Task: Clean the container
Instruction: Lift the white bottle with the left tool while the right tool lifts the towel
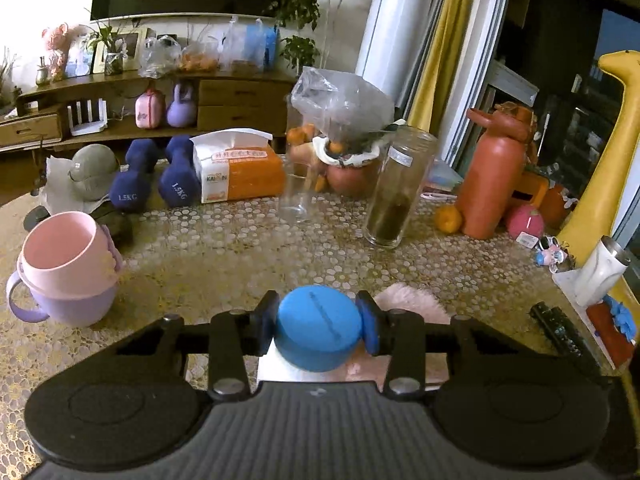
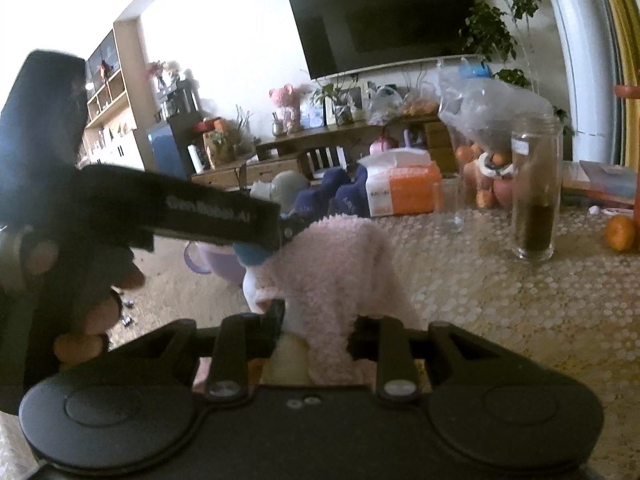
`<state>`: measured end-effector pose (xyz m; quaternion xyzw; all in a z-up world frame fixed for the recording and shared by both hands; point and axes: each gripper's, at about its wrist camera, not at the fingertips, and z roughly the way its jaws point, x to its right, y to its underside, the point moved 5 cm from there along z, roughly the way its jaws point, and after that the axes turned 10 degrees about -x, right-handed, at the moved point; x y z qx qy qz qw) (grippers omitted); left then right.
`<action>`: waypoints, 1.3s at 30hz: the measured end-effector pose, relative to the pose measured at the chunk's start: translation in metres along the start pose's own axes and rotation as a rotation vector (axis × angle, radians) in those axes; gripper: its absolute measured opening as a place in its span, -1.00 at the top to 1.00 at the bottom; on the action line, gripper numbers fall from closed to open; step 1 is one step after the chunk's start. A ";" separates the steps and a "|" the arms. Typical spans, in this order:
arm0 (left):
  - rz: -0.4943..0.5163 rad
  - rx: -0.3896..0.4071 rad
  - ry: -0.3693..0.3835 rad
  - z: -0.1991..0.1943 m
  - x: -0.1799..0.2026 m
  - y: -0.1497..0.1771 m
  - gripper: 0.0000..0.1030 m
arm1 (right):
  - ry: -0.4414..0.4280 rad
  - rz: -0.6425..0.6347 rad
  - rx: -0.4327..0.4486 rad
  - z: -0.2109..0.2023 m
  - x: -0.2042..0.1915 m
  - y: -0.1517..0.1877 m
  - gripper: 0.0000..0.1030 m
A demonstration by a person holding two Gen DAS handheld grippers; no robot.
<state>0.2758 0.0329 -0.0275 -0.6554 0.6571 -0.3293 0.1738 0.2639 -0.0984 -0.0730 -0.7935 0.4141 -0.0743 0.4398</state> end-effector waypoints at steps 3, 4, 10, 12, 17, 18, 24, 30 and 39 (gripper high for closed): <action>-0.017 -0.001 -0.002 0.000 -0.004 -0.001 0.21 | -0.015 0.019 -0.023 0.013 0.004 0.004 0.48; -0.022 -0.003 0.002 0.001 -0.006 -0.001 0.22 | -0.024 0.029 -0.035 0.018 0.005 0.006 0.49; -0.005 -0.009 0.015 -0.001 -0.004 0.000 0.21 | 0.026 0.037 -0.189 0.049 0.017 0.035 0.49; -0.001 -0.008 0.013 -0.001 -0.003 0.000 0.21 | 0.023 0.047 -0.184 0.044 0.020 0.036 0.49; -0.008 -0.012 0.019 -0.001 -0.005 -0.001 0.21 | 0.002 0.074 -0.104 0.009 0.022 0.022 0.49; -0.009 -0.012 0.019 -0.001 -0.005 -0.001 0.21 | -0.012 0.072 -0.085 0.004 0.021 0.016 0.49; -0.005 -0.017 0.016 -0.001 -0.004 0.000 0.21 | -0.123 0.057 -0.023 -0.019 -0.003 -0.003 0.48; -0.004 -0.017 0.012 -0.001 -0.005 0.000 0.21 | -0.142 0.097 -0.055 0.003 -0.009 -0.007 0.49; 0.007 -0.020 0.028 -0.003 -0.005 0.001 0.21 | -0.116 0.190 -0.173 0.040 0.011 0.020 0.56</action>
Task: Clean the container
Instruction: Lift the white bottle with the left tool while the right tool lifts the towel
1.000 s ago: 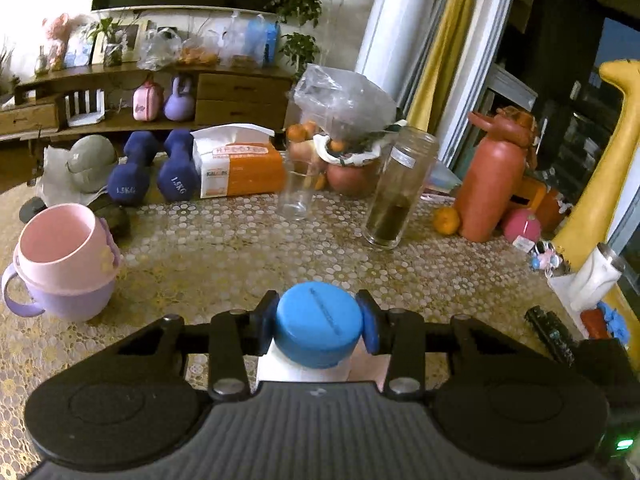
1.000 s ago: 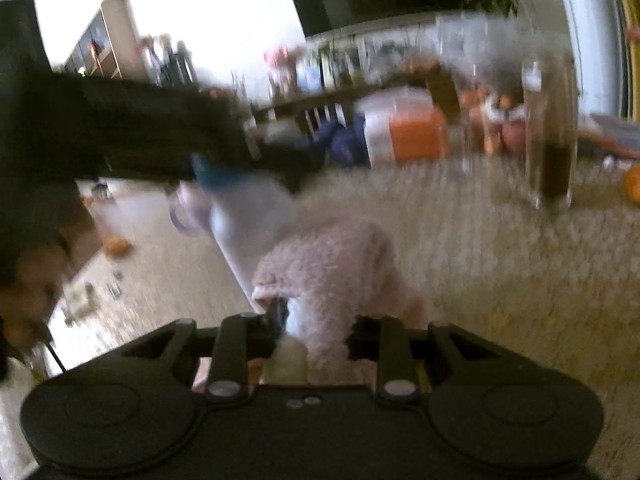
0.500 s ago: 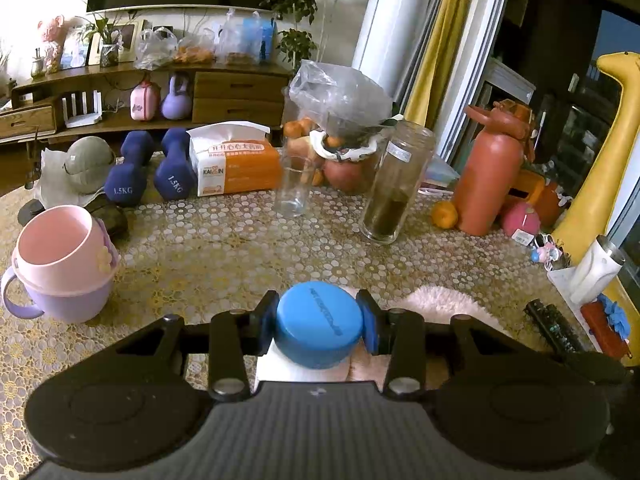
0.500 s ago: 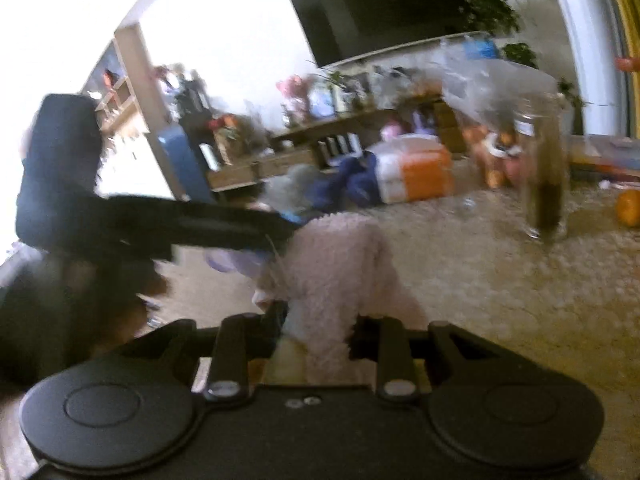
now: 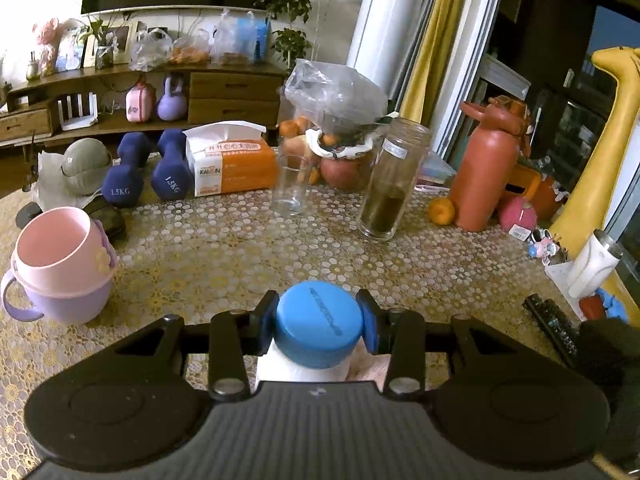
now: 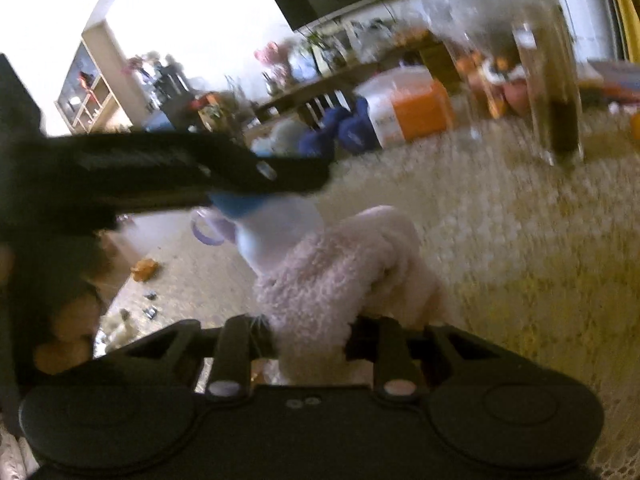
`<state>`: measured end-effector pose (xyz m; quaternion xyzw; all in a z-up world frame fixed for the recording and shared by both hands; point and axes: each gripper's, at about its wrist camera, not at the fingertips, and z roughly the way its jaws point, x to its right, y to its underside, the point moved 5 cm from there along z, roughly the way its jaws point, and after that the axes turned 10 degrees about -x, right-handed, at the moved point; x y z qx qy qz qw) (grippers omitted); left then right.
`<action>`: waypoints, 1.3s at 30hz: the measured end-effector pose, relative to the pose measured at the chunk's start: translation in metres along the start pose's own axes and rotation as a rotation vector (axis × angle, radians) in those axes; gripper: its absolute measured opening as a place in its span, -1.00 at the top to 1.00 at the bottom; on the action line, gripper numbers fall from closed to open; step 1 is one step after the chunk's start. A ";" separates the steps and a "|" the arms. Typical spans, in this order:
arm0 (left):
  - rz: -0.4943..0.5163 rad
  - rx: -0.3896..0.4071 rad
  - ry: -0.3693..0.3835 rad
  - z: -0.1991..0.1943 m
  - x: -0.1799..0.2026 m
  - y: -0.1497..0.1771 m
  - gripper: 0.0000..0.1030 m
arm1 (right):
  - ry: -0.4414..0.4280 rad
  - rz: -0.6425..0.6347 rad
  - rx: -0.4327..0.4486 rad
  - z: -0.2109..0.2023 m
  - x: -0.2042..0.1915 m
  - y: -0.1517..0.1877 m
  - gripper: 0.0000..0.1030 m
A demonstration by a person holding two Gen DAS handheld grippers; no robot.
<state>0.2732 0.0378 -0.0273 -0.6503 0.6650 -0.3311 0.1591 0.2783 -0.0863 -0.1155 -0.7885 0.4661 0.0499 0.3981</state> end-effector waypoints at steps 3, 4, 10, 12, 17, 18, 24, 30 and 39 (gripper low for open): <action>-0.005 0.000 0.005 -0.002 -0.001 0.001 0.21 | 0.050 -0.047 -0.036 0.008 0.001 0.007 0.55; -0.007 0.001 0.006 -0.003 -0.001 0.001 0.21 | 0.072 -0.068 -0.041 0.006 0.000 0.007 0.54; -0.021 0.011 0.022 -0.007 -0.008 0.003 0.21 | 0.126 -0.166 -0.069 -0.022 0.005 0.011 0.13; -0.024 0.014 0.025 -0.007 -0.010 0.003 0.21 | 0.103 -0.186 -0.071 -0.033 0.008 0.012 -0.16; -0.023 0.015 0.028 -0.007 -0.011 0.003 0.21 | 0.074 -0.246 -0.054 -0.065 0.010 0.010 -0.21; -0.024 0.015 0.030 -0.008 -0.011 0.003 0.21 | 0.075 -0.252 -0.040 -0.069 0.011 0.007 -0.22; -0.025 0.016 0.031 -0.007 -0.011 0.003 0.21 | 0.078 -0.196 -0.002 -0.059 0.022 -0.023 -0.29; -0.010 0.011 0.045 -0.008 -0.011 0.003 0.21 | 0.089 -0.189 -0.069 -0.009 0.036 -0.032 -0.31; -0.052 0.014 0.062 -0.023 -0.031 0.013 0.21 | 0.102 -0.191 -0.157 0.029 0.050 -0.022 -0.32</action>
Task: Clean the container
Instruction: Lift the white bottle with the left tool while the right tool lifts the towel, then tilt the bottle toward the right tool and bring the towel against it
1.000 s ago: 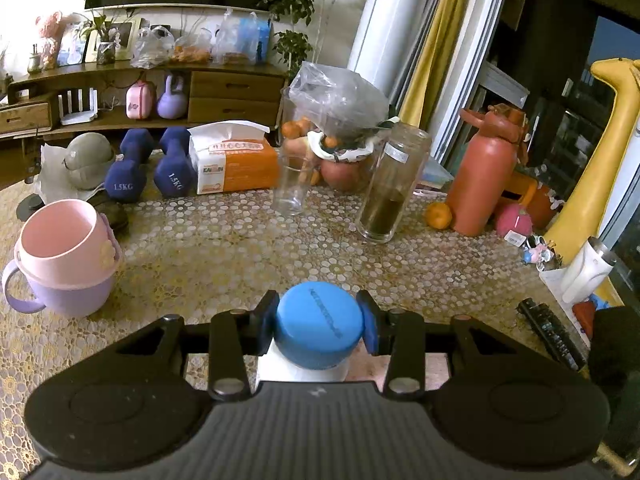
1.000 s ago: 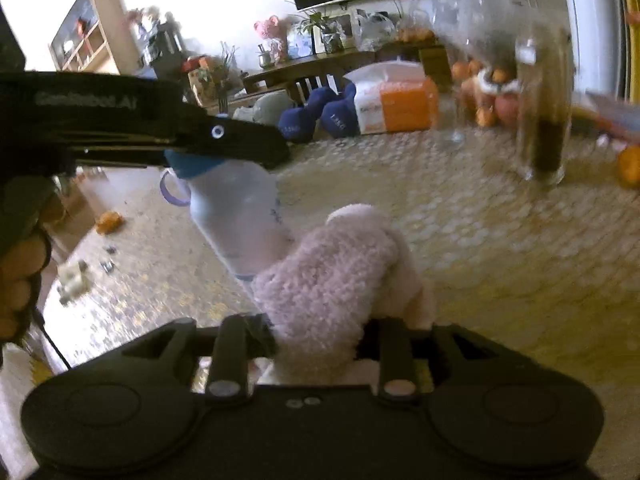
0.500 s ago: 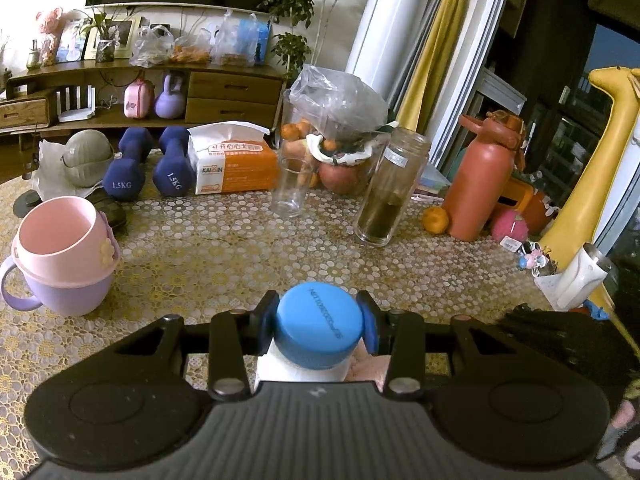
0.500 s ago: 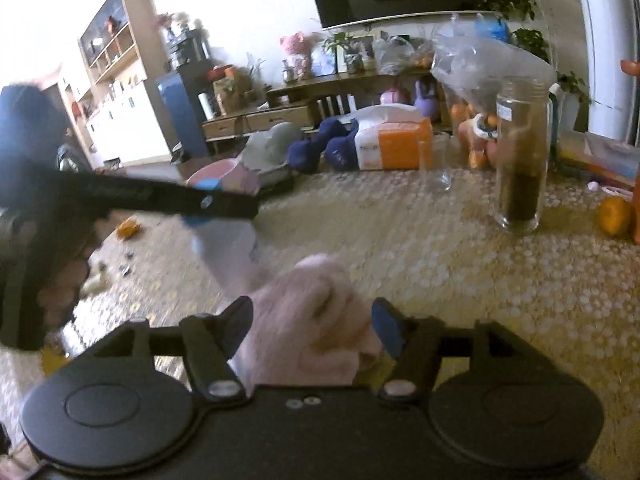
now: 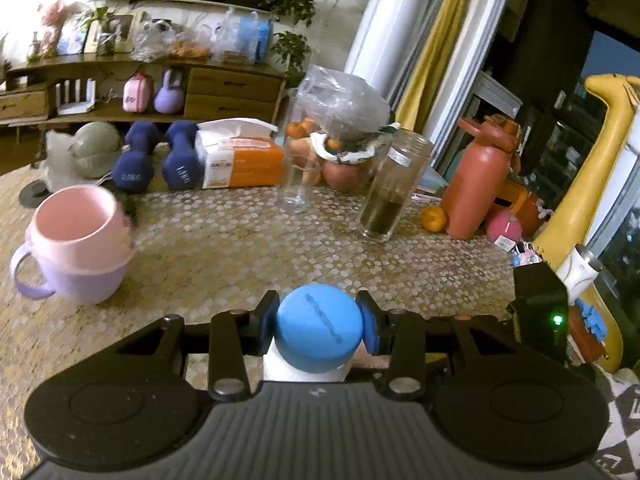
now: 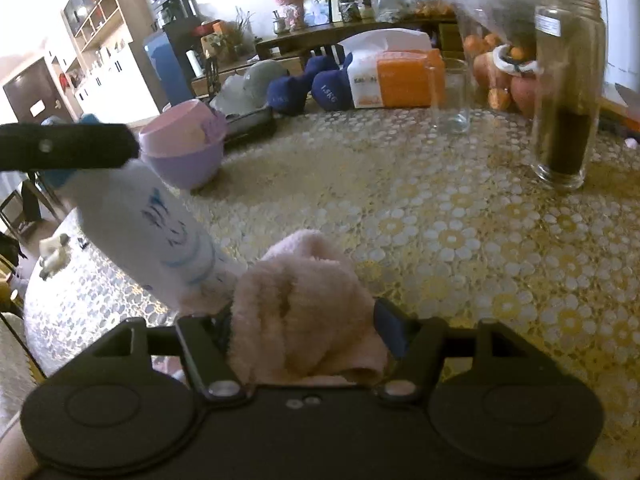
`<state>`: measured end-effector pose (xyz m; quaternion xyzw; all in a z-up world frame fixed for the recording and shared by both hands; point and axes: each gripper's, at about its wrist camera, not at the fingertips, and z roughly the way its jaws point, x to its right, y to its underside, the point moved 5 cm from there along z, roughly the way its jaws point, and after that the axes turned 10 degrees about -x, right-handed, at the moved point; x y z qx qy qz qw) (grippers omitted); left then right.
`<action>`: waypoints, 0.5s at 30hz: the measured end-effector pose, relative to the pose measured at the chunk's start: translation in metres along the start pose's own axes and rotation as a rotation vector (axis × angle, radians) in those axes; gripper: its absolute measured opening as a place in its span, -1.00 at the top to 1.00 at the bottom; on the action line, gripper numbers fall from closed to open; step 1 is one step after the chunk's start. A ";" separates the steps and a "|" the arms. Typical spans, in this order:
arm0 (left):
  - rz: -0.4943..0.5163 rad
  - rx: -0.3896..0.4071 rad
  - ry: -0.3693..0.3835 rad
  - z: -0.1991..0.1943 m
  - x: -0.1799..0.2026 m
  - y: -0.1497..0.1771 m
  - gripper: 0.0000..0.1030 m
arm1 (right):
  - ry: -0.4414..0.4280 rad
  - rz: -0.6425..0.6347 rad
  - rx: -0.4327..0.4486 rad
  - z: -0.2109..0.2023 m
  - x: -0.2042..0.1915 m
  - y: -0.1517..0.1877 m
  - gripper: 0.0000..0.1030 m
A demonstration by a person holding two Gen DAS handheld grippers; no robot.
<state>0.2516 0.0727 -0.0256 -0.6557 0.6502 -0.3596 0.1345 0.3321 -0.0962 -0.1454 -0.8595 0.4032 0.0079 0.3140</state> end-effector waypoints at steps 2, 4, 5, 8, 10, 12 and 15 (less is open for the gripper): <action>-0.038 0.013 -0.012 -0.006 -0.009 0.006 0.23 | -0.012 0.026 0.000 0.002 0.002 0.000 -0.33; -0.079 0.033 -0.009 -0.012 -0.015 0.013 0.23 | -0.007 0.040 -0.001 0.004 0.001 0.001 -0.29; -0.088 0.043 -0.011 -0.015 -0.018 0.017 0.24 | -0.002 0.043 -0.001 0.003 0.000 0.002 -0.28; -0.111 0.057 -0.012 -0.021 -0.024 0.026 0.24 | 0.036 0.031 0.003 0.005 -0.009 0.003 0.15; -0.133 0.058 -0.011 -0.024 -0.028 0.031 0.24 | 0.031 0.036 0.003 0.004 -0.015 0.004 0.37; -0.154 0.060 -0.011 -0.028 -0.033 0.037 0.24 | 0.064 0.007 0.020 0.000 -0.023 0.006 0.48; -0.194 0.065 -0.007 -0.032 -0.041 0.046 0.25 | 0.111 -0.036 0.083 -0.017 -0.034 0.006 0.57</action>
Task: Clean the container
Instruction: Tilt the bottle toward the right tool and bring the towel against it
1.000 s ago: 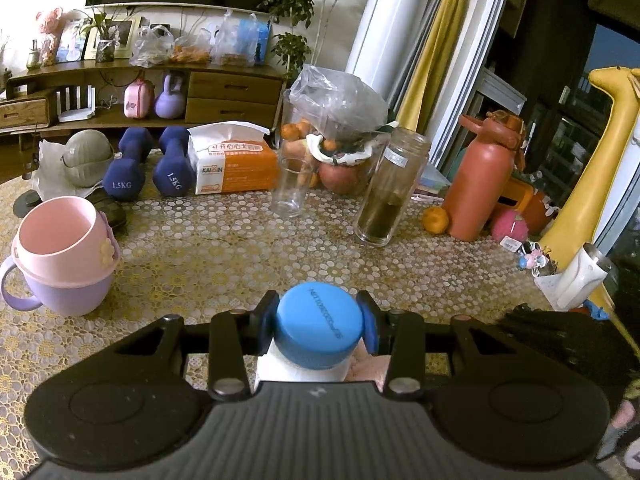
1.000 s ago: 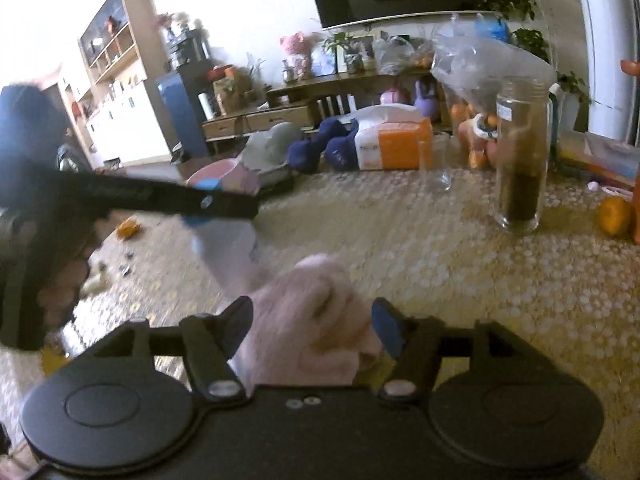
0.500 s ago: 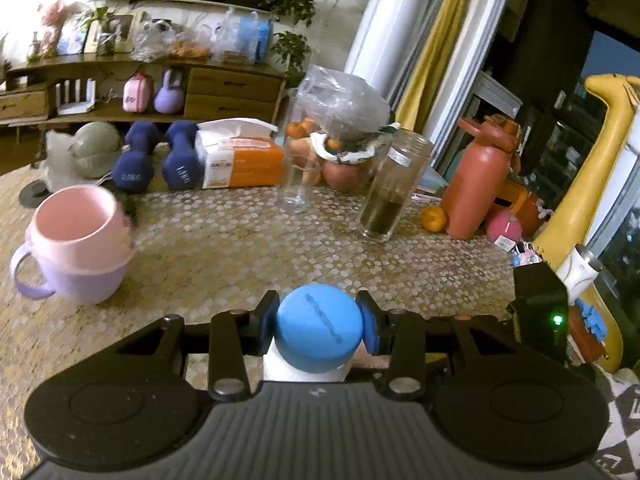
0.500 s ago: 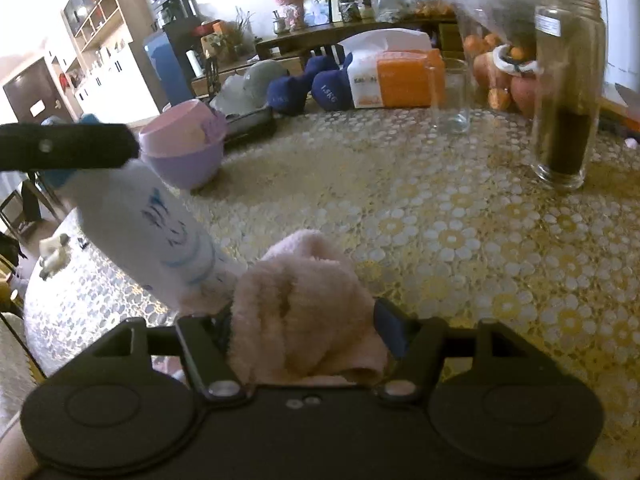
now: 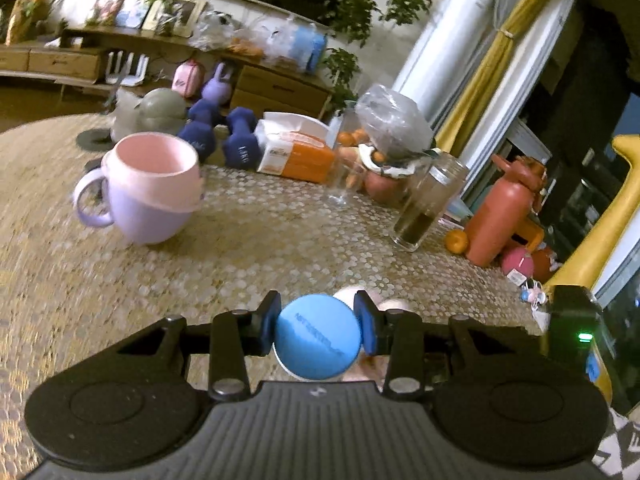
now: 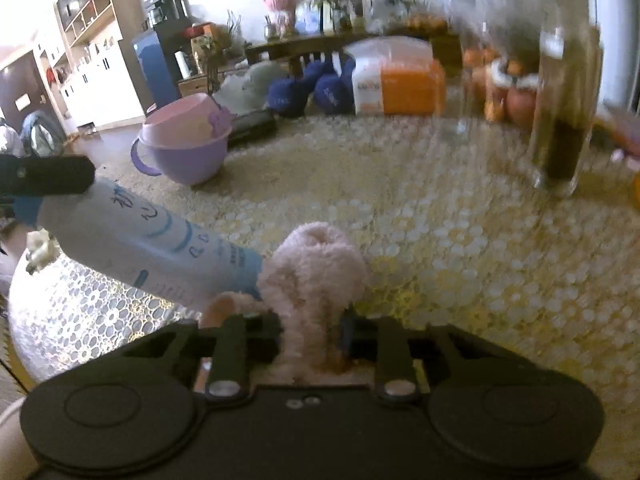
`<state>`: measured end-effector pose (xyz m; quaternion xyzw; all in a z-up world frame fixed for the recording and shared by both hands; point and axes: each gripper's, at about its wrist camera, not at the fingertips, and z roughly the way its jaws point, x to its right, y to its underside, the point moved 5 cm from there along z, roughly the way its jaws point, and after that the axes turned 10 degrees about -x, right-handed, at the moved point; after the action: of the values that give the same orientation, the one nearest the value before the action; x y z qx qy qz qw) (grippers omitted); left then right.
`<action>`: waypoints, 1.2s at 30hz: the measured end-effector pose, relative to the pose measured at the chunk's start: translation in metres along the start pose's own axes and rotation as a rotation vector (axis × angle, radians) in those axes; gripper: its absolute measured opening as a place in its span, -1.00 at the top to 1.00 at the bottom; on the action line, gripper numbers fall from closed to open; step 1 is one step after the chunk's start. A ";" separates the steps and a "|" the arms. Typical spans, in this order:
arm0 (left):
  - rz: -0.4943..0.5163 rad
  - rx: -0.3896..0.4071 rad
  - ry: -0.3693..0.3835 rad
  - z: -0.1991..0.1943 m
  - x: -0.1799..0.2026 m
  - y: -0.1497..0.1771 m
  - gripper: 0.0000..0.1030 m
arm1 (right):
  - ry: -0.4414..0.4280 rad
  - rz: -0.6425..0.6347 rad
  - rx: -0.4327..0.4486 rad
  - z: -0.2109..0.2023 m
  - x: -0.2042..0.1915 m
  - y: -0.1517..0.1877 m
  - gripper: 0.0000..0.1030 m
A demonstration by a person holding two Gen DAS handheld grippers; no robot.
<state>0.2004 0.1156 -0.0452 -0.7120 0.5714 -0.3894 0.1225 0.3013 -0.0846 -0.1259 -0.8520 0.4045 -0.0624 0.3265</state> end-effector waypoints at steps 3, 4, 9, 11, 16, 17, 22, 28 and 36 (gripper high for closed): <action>-0.037 0.012 0.012 -0.002 -0.006 0.005 0.25 | -0.059 0.026 0.094 -0.033 -0.008 -0.007 0.58; -0.038 0.015 0.013 -0.002 -0.006 0.005 0.25 | -0.101 0.033 0.128 -0.047 -0.013 -0.011 0.58; -0.037 0.019 0.010 -0.002 -0.005 0.007 0.25 | -0.256 0.010 0.171 -0.073 -0.046 -0.023 0.58; -0.037 0.019 0.009 -0.002 -0.005 0.008 0.25 | -0.280 -0.001 0.152 -0.064 -0.056 -0.025 0.58; -0.070 0.017 0.013 -0.002 -0.012 0.006 0.26 | -0.246 0.029 0.121 -0.036 -0.049 -0.030 0.58; -0.063 0.018 0.012 -0.002 -0.012 0.005 0.26 | -0.222 0.032 0.111 -0.030 -0.046 -0.030 0.58; -0.059 0.014 0.015 -0.002 -0.013 0.005 0.26 | -0.139 0.103 0.042 0.002 -0.015 -0.023 0.58; -0.045 0.009 0.020 -0.002 -0.011 0.009 0.26 | 0.002 0.113 -0.049 0.026 0.007 -0.010 0.58; -0.108 -0.017 0.046 -0.010 -0.020 0.028 0.29 | 0.002 0.091 0.050 -0.031 0.009 0.002 0.58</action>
<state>0.1727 0.1274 -0.0645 -0.7336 0.5382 -0.4067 0.0820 0.2948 -0.1080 -0.1039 -0.8243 0.4415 -0.0586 0.3496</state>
